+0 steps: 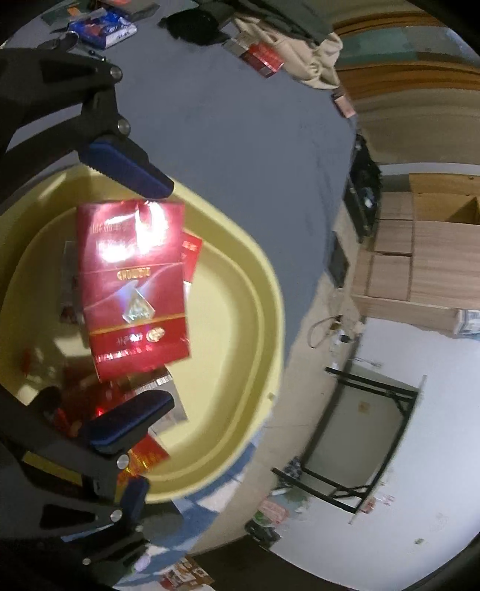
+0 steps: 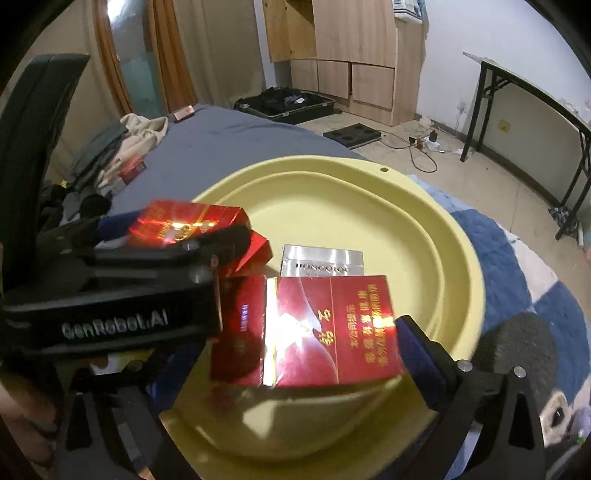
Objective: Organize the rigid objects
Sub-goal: 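Carry both red packs into the yellow tray and release them, then move both grippers toward the black foam pads beside the tray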
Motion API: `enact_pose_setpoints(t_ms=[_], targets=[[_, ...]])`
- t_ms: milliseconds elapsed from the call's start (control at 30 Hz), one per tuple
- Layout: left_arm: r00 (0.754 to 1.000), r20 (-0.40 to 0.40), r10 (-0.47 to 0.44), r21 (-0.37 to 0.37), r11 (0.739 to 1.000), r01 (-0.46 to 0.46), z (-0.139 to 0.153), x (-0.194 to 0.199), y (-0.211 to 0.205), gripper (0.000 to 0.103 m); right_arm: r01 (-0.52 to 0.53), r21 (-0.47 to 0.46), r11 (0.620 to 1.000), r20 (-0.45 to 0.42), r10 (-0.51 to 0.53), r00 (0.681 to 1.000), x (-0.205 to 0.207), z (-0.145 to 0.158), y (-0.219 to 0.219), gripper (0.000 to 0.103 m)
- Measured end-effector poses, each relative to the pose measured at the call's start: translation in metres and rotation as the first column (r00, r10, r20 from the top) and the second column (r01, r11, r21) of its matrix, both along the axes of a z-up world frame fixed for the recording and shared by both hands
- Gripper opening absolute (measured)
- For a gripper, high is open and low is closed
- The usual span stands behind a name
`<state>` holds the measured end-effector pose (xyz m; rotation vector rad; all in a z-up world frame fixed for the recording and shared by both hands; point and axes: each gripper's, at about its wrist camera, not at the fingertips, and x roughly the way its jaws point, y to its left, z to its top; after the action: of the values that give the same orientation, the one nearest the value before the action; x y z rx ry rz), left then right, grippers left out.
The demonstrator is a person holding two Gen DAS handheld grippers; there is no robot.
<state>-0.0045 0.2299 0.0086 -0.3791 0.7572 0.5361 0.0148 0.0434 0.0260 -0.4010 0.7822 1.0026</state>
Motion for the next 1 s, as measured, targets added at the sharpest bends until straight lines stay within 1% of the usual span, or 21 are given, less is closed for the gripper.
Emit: enact_pose_setpoints(t_ms=[167, 233, 300, 333, 367, 433, 467, 533, 567, 600, 633, 700, 800, 867, 933, 1000], targets=[[0.999, 0.040, -0.029, 0.021, 0.999, 0.028, 0.017, -0.004, -0.010, 0.103, 0.033, 0.018, 0.999, 0.048, -0.034, 0.998, -0.021, 0.029, -0.046, 0.103], [0.995, 0.070, -0.075, 0.015, 0.997, 0.075, 0.021, -0.002, -0.021, 0.103, 0.079, 0.067, 0.995, 0.041, -0.082, 0.996, -0.028, 0.042, -0.079, 0.103], [0.989, 0.080, -0.125, 0.001, 0.992, 0.126, 0.022, 0.003, -0.033, 0.103, 0.166, 0.135, 0.977, 0.033, -0.172, 0.985, -0.034, 0.058, -0.126, 0.103], [0.984, 0.084, -0.159, 0.001, 0.987, 0.160, 0.022, 0.006, -0.041, 0.103, 0.214, 0.161, 0.964, 0.053, -0.225, 0.973, -0.037, 0.065, -0.148, 0.103], [0.977, 0.083, -0.195, 0.007, 0.981, 0.195, 0.022, 0.010, -0.051, 0.103, 0.291, 0.191, 0.938, 0.098, -0.313, 0.945, -0.041, 0.073, -0.180, 0.103], [0.961, 0.069, -0.268, 0.034, 0.963, 0.266, 0.023, 0.018, -0.075, 0.103, 0.385, 0.227, 0.895, 0.133, -0.420, 0.898, -0.041, 0.081, -0.223, 0.103], [0.951, 0.069, -0.300, 0.046, 0.954, 0.298, 0.023, 0.020, -0.086, 0.103, 0.426, 0.229, 0.875, 0.125, -0.461, 0.879, -0.036, 0.085, -0.246, 0.103], [0.928, 0.056, -0.367, 0.068, 0.929, 0.364, 0.022, 0.026, -0.107, 0.103, 0.481, 0.239, 0.844, 0.098, -0.514, 0.852, -0.029, 0.089, -0.276, 0.103], [0.916, 0.044, -0.400, 0.079, 0.915, 0.396, 0.020, 0.028, -0.118, 0.103, 0.519, 0.263, 0.814, 0.083, -0.555, 0.828, -0.025, 0.091, -0.296, 0.103], [0.906, 0.028, -0.422, 0.088, 0.904, 0.418, 0.017, 0.031, -0.127, 0.103, 0.537, 0.277, 0.797, 0.080, -0.576, 0.813, -0.023, 0.091, -0.306, 0.103], [0.900, 0.011, -0.436, 0.098, 0.896, 0.433, 0.014, 0.034, -0.135, 0.103, 0.548, 0.280, 0.788, 0.071, -0.587, 0.807, -0.021, 0.089, -0.312, 0.103], [0.895, 0.003, -0.447, 0.103, 0.890, 0.444, 0.010, 0.036, -0.148, 0.103, 0.543, 0.262, 0.798, 0.048, -0.573, 0.818, -0.017, 0.081, -0.314, 0.103], [0.892, 0.029, -0.450, 0.078, 0.891, 0.447, 0.010, 0.036, -0.160, 0.103, 0.515, 0.205, 0.832, 0.059, -0.536, 0.842, -0.009, 0.066, -0.310, 0.103], [0.886, 0.015, -0.463, 0.063, 0.885, 0.462, 0.015, 0.036, -0.168, 0.103, 0.500, 0.177, 0.848, 0.058, -0.516, 0.854, 0.001, 0.057, -0.309, 0.103], [0.883, 0.002, -0.469, 0.089, 0.880, 0.467, 0.026, 0.036, -0.176, 0.103, 0.486, 0.168, 0.858, 0.019, -0.495, 0.868, 0.012, 0.053, -0.306, 0.103], [0.879, -0.005, -0.477, 0.135, 0.871, 0.473, 0.038, 0.044, -0.185, 0.103, 0.498, 0.125, 0.858, 0.029, -0.505, 0.863, 0.020, 0.046, -0.303, 0.103]])
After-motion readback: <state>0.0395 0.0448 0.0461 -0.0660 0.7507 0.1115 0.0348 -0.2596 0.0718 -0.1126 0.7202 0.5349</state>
